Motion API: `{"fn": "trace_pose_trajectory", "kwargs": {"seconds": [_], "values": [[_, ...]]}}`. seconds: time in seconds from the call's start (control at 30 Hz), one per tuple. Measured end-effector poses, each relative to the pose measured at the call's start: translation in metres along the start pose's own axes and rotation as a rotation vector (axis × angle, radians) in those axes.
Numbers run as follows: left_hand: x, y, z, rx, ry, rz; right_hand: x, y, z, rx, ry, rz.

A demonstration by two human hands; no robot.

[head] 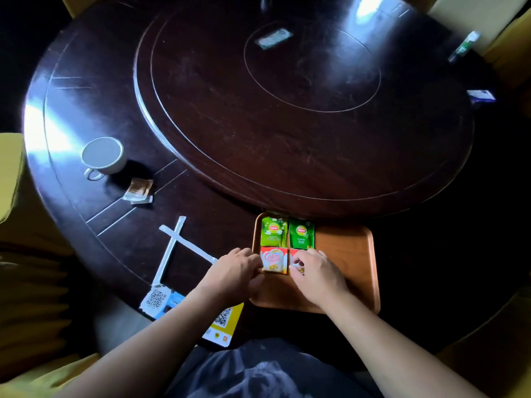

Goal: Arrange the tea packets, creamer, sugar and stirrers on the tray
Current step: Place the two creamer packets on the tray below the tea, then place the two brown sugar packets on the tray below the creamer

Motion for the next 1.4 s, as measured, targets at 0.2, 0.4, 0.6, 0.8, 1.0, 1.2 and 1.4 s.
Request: {"fn": "trace_pose_trajectory", "kwargs": {"seconds": [0.2, 0.4, 0.6, 0.8, 1.0, 1.2, 1.4], "values": [[-0.037, 0.063, -0.024, -0.196, 0.044, -0.066, -0.004, 0.043, 0.017, -0.007, 0.027, 0.034], [-0.079, 0.137, -0.06, -0.371, -0.069, -0.074, 0.003, 0.115, 0.041, -0.117, 0.102, 0.008], [-0.121, 0.196, -0.077, -0.557, -0.242, -0.102, 0.005, 0.188, 0.072, -0.215, 0.166, -0.054], [-0.153, 0.234, -0.072, -0.658, -0.404, -0.2, 0.007, 0.255, 0.113, -0.299, 0.214, -0.118], [-0.164, 0.252, -0.044, -0.688, -0.449, -0.317, 0.016, 0.304, 0.161, -0.357, 0.237, -0.141], [-0.171, 0.264, -0.017, -0.673, -0.47, -0.315, 0.026, 0.341, 0.206, -0.408, 0.229, -0.146], [-0.173, 0.27, -0.005, -0.696, -0.467, -0.341, 0.037, 0.354, 0.224, -0.407, 0.247, -0.183]]}}
Point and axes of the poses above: each hand's wrist, its own z-axis towards the middle knuckle, its own x-axis out of the palm, y = z × x, the point moved 5 cm from there along z, towards the middle knuckle, and after that the axes turned 9 degrees about -z, right-handed, at the moved point
